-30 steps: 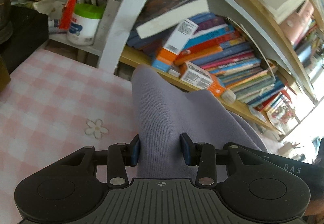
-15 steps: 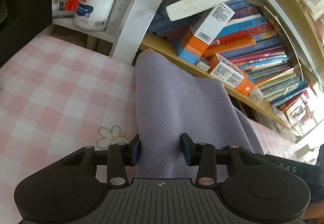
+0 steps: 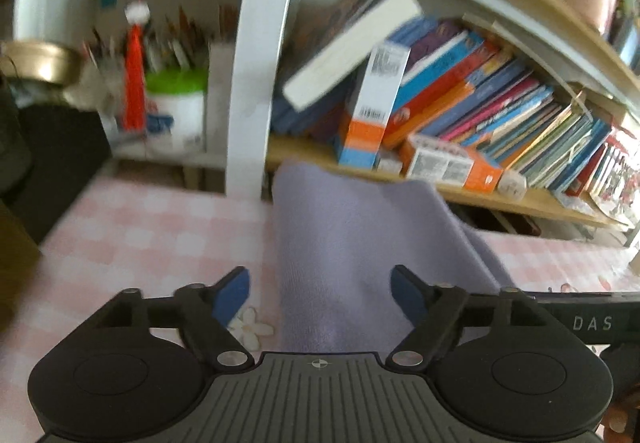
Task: Fold clothes
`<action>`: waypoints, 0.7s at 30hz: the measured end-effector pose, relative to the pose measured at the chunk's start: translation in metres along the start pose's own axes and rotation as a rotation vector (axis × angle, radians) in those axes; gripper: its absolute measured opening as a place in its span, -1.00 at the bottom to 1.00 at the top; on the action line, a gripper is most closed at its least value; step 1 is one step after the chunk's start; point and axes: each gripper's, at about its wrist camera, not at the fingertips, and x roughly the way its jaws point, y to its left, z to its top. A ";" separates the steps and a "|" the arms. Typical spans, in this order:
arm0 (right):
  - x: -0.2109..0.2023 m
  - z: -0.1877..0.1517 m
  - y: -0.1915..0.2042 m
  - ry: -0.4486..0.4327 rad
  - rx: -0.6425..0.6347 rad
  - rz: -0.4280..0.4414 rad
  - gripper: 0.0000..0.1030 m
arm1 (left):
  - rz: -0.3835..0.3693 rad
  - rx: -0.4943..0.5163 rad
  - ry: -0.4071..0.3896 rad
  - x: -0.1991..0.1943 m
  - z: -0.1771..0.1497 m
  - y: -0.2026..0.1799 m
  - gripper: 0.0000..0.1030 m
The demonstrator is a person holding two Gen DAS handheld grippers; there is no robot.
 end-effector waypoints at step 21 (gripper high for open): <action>-0.076 -0.071 0.011 -0.024 -0.113 -0.169 1.00 | 0.104 0.086 0.099 -0.072 -0.062 -0.029 0.96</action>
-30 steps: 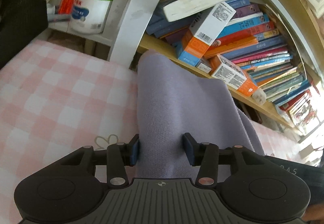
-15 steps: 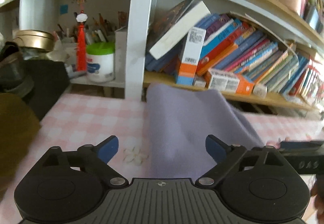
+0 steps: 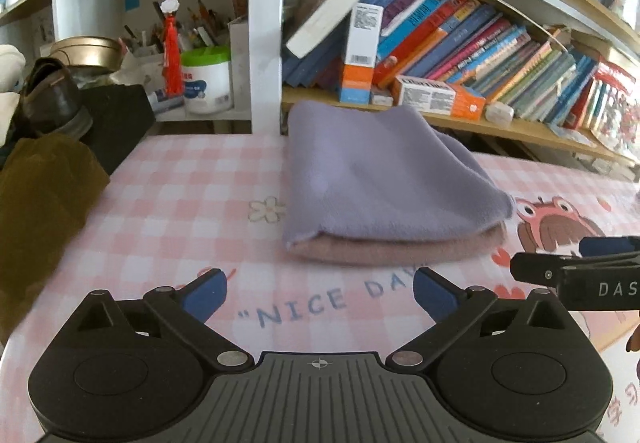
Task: Fold clothes
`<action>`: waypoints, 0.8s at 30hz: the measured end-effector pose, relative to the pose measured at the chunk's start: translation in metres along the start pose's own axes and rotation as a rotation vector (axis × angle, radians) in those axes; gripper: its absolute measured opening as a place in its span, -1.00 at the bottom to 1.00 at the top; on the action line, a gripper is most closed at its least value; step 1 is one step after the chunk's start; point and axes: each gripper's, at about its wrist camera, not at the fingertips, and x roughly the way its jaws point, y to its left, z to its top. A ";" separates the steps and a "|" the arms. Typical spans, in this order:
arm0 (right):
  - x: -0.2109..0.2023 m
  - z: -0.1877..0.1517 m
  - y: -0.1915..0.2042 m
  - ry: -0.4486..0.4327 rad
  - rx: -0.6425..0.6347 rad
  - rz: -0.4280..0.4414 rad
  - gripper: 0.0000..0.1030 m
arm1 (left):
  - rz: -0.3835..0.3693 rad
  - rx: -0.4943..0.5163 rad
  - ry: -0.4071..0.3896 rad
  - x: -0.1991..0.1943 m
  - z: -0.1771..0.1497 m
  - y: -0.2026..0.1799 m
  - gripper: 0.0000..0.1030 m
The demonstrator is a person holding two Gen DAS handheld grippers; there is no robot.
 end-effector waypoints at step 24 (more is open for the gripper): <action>-0.025 -0.019 0.005 0.009 0.016 -0.045 1.00 | -0.001 -0.034 -0.004 -0.016 -0.005 -0.004 0.97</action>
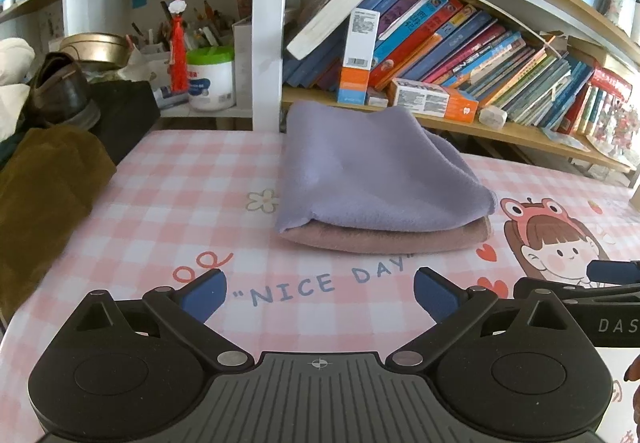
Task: Fold clothes
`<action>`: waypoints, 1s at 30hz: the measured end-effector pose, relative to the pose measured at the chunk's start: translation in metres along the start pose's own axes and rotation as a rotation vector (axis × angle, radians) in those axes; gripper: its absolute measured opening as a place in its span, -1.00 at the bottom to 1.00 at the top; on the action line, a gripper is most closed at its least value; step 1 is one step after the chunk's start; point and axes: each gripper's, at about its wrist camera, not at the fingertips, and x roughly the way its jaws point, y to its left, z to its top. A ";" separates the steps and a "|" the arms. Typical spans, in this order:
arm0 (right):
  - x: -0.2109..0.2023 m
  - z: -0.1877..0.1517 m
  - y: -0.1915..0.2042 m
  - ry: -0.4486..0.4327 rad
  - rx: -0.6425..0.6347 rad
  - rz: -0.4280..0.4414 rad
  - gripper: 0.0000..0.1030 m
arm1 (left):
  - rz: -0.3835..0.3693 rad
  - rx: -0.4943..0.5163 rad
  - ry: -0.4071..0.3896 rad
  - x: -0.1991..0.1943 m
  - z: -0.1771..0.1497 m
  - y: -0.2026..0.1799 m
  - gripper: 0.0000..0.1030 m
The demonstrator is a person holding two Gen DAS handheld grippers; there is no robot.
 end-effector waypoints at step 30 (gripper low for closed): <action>0.000 -0.001 0.000 0.006 0.006 -0.011 1.00 | -0.014 -0.005 -0.034 -0.007 0.002 -0.004 0.99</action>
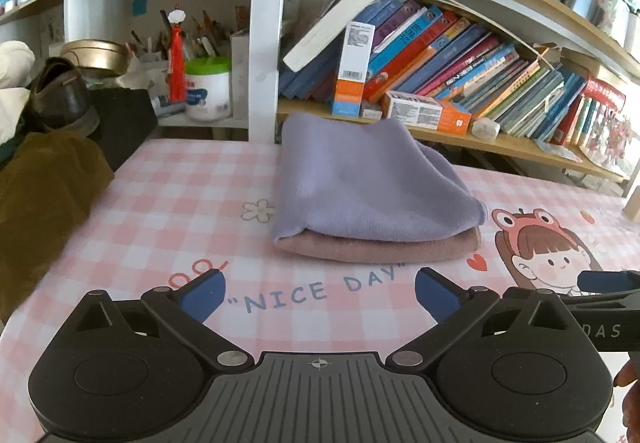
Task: Fold clothes
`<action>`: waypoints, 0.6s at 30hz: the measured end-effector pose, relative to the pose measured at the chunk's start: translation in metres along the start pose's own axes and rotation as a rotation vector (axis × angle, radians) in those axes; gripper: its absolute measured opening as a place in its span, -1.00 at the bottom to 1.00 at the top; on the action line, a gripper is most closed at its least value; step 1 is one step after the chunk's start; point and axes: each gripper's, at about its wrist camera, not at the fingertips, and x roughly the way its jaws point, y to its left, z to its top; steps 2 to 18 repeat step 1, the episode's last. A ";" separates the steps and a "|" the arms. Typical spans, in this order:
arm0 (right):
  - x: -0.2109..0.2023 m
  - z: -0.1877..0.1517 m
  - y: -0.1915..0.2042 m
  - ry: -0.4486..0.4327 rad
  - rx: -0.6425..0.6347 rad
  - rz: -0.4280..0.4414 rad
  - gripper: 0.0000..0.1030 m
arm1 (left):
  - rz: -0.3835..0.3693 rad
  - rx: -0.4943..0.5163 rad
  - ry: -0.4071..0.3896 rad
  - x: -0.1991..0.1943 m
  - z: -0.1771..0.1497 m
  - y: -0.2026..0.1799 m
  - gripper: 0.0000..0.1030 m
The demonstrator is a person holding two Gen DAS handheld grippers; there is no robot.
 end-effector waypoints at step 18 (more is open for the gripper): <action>0.000 0.000 0.000 0.000 0.000 0.000 1.00 | 0.002 0.001 0.002 0.000 0.000 0.000 0.99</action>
